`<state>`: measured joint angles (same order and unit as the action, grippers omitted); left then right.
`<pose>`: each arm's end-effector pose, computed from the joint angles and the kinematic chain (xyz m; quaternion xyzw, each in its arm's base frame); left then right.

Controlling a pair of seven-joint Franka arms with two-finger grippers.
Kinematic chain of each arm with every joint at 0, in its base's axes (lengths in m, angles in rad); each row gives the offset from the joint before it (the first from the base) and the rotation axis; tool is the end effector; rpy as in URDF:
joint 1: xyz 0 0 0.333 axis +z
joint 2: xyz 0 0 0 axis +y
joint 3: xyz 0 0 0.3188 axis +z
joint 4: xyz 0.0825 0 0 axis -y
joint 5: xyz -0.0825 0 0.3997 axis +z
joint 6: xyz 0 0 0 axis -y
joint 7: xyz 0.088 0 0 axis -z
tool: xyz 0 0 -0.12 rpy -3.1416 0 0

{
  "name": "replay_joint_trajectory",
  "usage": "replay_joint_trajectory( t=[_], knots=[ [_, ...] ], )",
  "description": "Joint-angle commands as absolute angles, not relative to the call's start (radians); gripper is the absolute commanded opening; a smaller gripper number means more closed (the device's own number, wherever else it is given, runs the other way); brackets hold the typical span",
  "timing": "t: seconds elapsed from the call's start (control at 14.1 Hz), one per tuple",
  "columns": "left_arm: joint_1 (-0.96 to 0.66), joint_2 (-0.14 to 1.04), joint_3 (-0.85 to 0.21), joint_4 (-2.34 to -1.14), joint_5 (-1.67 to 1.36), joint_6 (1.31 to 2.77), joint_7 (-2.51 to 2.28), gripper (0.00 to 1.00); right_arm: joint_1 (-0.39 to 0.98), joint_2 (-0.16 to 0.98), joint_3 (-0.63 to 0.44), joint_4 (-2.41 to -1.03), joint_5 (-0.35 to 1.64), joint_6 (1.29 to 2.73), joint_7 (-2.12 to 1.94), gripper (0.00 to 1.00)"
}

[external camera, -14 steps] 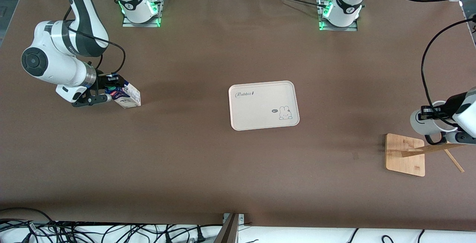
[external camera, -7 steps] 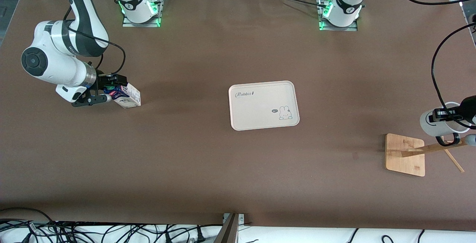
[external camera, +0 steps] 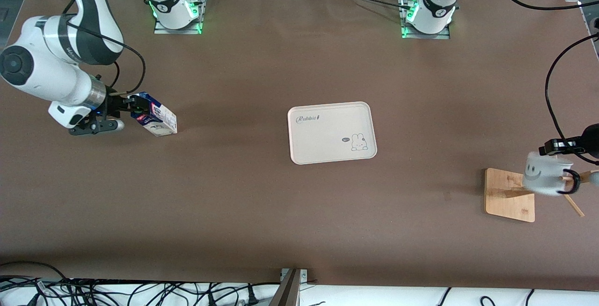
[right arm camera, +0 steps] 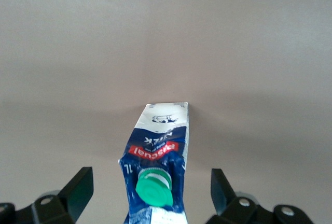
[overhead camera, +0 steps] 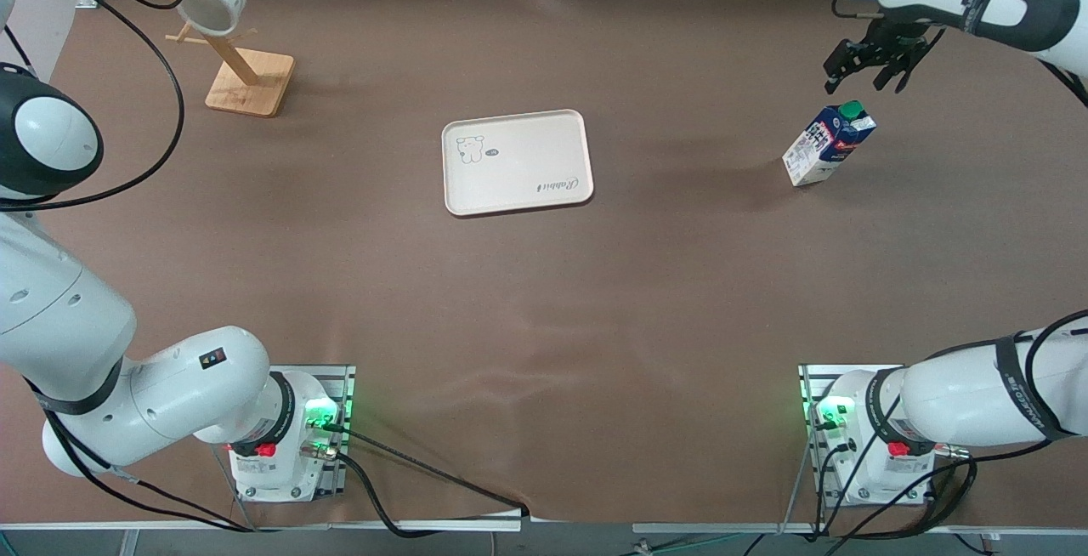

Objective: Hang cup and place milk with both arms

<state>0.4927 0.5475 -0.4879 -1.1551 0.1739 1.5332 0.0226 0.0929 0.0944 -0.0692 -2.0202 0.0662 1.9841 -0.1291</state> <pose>0.6967 0.1080 0.4878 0.9976 0.0134 -0.0554 0.0386 0.5683 0.0189 0.3762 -0.9957 -0.0609 0.0635 0.0295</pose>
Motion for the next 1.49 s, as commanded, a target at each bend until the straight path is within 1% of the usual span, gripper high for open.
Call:
replay_joint_trajectory(
  t=[0.0,0.21,0.36,0.5,0.57,0.64,0.71,0.78,0.85,0.92,1.07,1.14,1.28,1.35,1.42],
  knots=[
    [0.45,0.548,-0.499,-1.126,0.185,1.514,0.031,1.0,0.071,0.081,-0.066,-1.906,0.077,1.846,-0.124,1.0],
    [0.362,0.512,-0.5,-1.147,0.233,1.491,0.032,1.0,0.025,0.109,-0.067,-1.738,0.069,1.692,-0.124,1.0],
    [0.342,0.512,-0.503,-1.149,0.233,1.479,0.035,1.0,0.003,0.117,-0.067,-1.688,0.061,1.661,-0.126,1.0],
    [0.341,0.499,-0.508,-1.167,0.233,1.48,0.047,1.0,-0.002,0.114,-0.067,-1.64,-0.003,1.638,-0.126,1.0],
    [0.359,0.486,-0.523,-1.196,0.229,1.488,0.079,1.0,0.002,0.114,-0.064,-1.608,-0.046,1.62,-0.126,1.0],
    [0.374,0.45,-0.528,-1.241,0.229,1.486,0.095,1.0,0.002,0.112,-0.063,-1.58,-0.063,1.605,-0.124,1.0],
    [0.377,0.421,-0.528,-1.285,0.224,1.488,0.092,1.0,-0.002,0.109,-0.069,-1.559,-0.057,1.585,-0.124,1.0],
    [0.371,0.396,-0.517,-1.302,0.218,1.494,0.089,1.0,-0.003,0.107,-0.071,-1.534,-0.058,1.569,-0.123,1.0],
    [0.338,0.349,-0.485,-1.34,0.218,1.506,0.077,1.0,-0.003,0.104,-0.075,-1.519,-0.057,1.563,-0.12,1.0],
    [0.286,0.286,-0.422,-1.408,0.184,1.519,0.066,1.0,-0.005,0.103,-0.077,-1.511,-0.057,1.563,-0.095,1.0],
    [0.134,0.194,-0.198,-1.515,0.037,1.566,0.064,1.0,-0.008,0.091,-0.097,-1.509,-0.052,1.559,-0.064,1.0],
    [0.08,0.164,-0.125,-1.557,0.013,1.606,0.066,1.0,-0.008,0.081,-0.098,-1.511,-0.052,1.528,-0.064,1.0],
    [0.042,0.053,-0.088,-1.7,0.008,1.713,0.063,1.0,-0.006,0.074,-0.095,-1.508,-0.051,1.487,-0.066,1.0],
    [-0.004,0.019,-0.053,-1.742,0.015,1.759,0.058,1.0,-0.008,0.061,-0.094,-1.511,-0.049,1.485,-0.072,1.0],
    [-0.044,0.008,-0.011,-1.755,0.023,1.779,0.06,1.0,-0.006,0.063,-0.091,-1.511,-0.049,1.47,-0.072,1.0]
  ],
)
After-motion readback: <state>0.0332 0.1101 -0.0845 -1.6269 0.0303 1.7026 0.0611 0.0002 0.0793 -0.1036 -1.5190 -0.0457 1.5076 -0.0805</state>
